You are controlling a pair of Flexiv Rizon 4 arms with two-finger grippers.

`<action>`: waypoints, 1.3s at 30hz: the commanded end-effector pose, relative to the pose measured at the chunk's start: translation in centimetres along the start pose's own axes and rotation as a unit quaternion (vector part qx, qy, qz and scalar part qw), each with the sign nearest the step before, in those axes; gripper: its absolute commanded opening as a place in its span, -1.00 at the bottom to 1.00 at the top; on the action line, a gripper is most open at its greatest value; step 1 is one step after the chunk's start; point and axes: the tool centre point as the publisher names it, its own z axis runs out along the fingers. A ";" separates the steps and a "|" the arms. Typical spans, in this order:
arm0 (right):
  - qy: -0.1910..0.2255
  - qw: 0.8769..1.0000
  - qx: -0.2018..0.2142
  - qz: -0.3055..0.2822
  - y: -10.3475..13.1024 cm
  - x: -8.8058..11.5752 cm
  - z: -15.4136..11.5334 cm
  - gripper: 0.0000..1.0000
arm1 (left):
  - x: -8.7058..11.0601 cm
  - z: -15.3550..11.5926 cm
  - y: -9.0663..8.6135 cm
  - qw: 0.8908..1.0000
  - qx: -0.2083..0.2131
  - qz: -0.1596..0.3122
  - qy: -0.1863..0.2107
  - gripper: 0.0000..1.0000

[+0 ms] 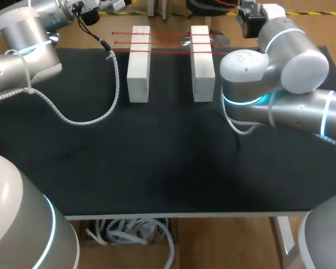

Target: Grab the tape and strap the tape.

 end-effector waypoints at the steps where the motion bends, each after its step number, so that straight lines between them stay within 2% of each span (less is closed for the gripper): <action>1: -0.004 1.000 0.000 -0.001 -0.2 0.2 0.0 -1.00 | 0.0 0.0 0.1 1.000 0.001 0.000 0.000 -1.00; 15: -0.010 1.000 0.009 -0.001 -1.0 -0.1 -0.4 -1.00 | 0.0 0.0 0.0 1.000 -0.004 0.006 0.001 -1.00; 23: -0.011 1.000 0.014 0.000 -1.4 -0.3 -0.9 -1.00 | 0.1 -0.1 -0.3 0.991 -0.095 0.084 0.031 -1.00; 29: -0.014 1.000 0.019 -0.002 -1.6 -0.5 -1.3 -1.00 | -0.2 -0.5 -0.8 0.975 -0.173 0.130 0.041 -1.00; 35: -0.015 1.000 0.020 0.001 -1.7 -0.6 -1.8 -1.00 | -0.8 -0.9 -1.3 0.970 -0.194 0.139 0.036 -1.00; 39: -0.014 1.000 0.021 0.002 -1.8 -0.6 -2.1 -1.00 | -0.5 -0.7 -1.7 0.968 -0.203 0.137 0.054 -1.00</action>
